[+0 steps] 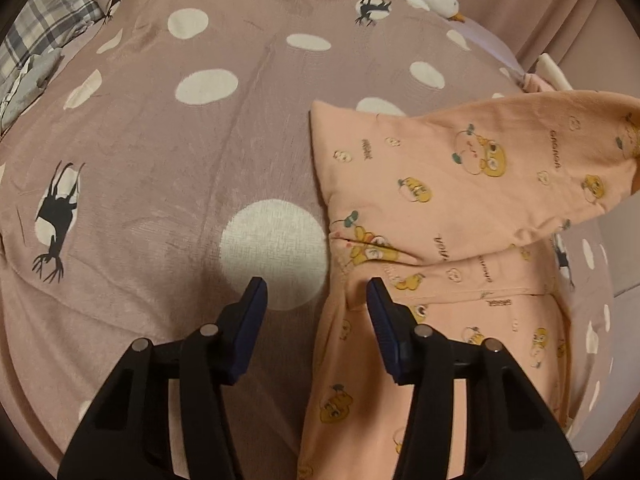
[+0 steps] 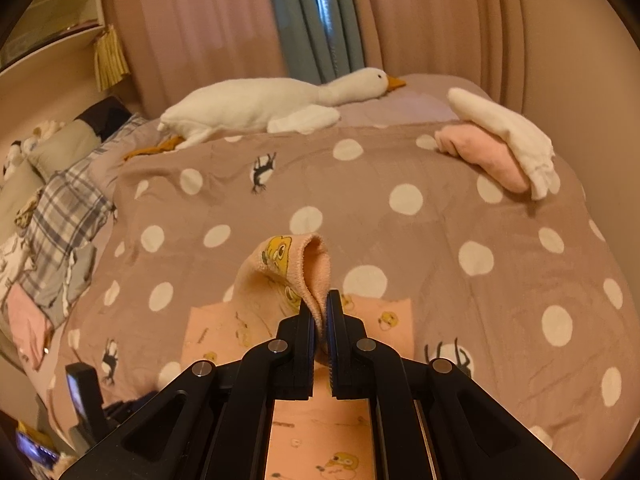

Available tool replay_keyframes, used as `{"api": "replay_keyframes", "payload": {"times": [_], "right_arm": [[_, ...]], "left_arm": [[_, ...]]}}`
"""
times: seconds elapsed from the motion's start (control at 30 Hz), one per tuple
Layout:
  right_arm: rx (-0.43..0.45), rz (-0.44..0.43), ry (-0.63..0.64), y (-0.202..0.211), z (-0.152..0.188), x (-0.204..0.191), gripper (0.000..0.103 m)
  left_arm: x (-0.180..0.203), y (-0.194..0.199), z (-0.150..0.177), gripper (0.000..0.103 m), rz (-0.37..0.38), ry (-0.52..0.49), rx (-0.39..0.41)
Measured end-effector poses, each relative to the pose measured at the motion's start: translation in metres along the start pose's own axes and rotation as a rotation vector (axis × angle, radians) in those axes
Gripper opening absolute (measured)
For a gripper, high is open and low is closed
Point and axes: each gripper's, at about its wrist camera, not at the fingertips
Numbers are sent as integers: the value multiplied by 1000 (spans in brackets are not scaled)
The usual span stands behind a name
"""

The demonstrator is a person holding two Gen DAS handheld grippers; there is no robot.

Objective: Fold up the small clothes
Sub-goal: 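Carry the held leg end with the right tool up over the chest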

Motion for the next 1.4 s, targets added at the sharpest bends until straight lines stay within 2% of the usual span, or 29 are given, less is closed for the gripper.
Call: {"api": "replay_keyframes", "payload": {"times": [0.1, 0.17, 0.5, 1.4], "right_arm": [[-12, 1, -10, -4, 2, 6, 7], [-21, 0, -16, -7, 3, 11, 7], [-62, 6, -56, -23, 9, 33, 7], [-197, 30, -139, -73, 39, 71, 7]], "left_arm": [[-3, -10, 0, 51, -35, 6, -12], [-5, -13, 1, 53, -32, 17, -6], [-17, -12, -5, 54, -45, 79, 18], [-26, -11, -6, 55, 15, 128, -15]]}}
Point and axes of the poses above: each gripper's, at about its wrist camera, not at the fingertips, and y roughly against the way its jaws point, x to its right, z to its underside, and after that the axes turned 13 degrees about -x, right-handed
